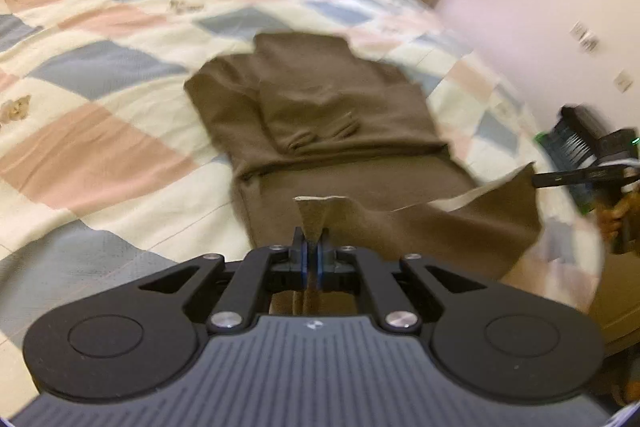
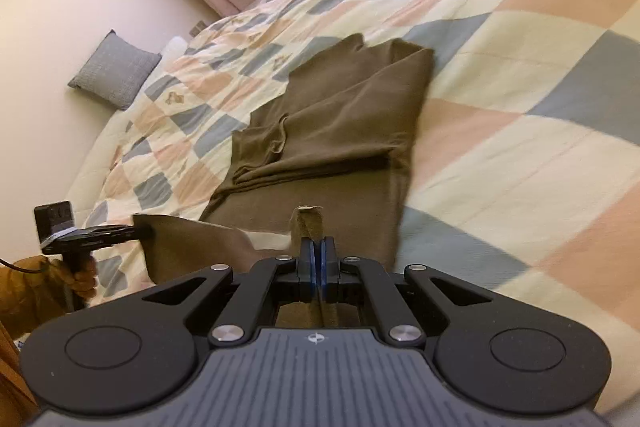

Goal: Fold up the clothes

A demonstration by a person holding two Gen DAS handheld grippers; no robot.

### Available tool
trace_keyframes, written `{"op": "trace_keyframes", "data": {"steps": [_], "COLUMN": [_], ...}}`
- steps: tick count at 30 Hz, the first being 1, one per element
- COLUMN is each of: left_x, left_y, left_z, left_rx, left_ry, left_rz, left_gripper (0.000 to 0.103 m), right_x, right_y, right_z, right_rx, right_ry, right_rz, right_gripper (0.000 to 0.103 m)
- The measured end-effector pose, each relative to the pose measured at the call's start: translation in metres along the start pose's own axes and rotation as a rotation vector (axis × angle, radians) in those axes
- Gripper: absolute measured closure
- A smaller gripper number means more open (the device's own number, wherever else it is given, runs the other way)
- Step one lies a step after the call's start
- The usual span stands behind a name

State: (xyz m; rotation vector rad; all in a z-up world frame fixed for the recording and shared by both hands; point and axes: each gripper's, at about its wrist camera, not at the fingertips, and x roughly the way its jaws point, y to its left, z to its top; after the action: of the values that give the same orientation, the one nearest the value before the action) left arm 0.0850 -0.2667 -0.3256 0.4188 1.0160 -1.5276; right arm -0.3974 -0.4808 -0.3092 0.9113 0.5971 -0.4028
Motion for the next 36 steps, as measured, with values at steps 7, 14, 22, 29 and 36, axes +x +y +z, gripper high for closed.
{"op": "trace_keyframes", "data": {"steps": [7, 14, 22, 29, 36], "left_x": [0.054, 0.036, -0.027, -0.007, 0.011], "left_y": [0.018, -0.007, -0.068, -0.091, -0.085], "left_z": [0.0, 0.008, -0.033, -0.112, -0.142], "left_rx": [-0.03, 0.173, 0.687, 1.178, 1.44], "left_ry": [0.122, 0.152, 0.162, 0.151, 0.07], "left_rz": [-0.061, 0.095, 0.237, 0.337, 0.363], "left_gripper": [0.096, 0.06, 0.052, 0.052, 0.052], "right_x": [0.058, 0.066, 0.016, 0.032, 0.052], "right_y": [-0.013, 0.001, 0.087, 0.12, 0.085], "right_z": [-0.002, -0.002, -0.025, -0.126, -0.185], "right_rx": [0.076, -0.018, -0.495, -1.21, -1.775], "right_ry": [0.097, 0.123, 0.086, 0.252, 0.188], "right_rz": [-0.081, -0.211, -0.361, -0.453, -0.549], "right_gripper": [0.094, 0.079, 0.043, 0.043, 0.034]}}
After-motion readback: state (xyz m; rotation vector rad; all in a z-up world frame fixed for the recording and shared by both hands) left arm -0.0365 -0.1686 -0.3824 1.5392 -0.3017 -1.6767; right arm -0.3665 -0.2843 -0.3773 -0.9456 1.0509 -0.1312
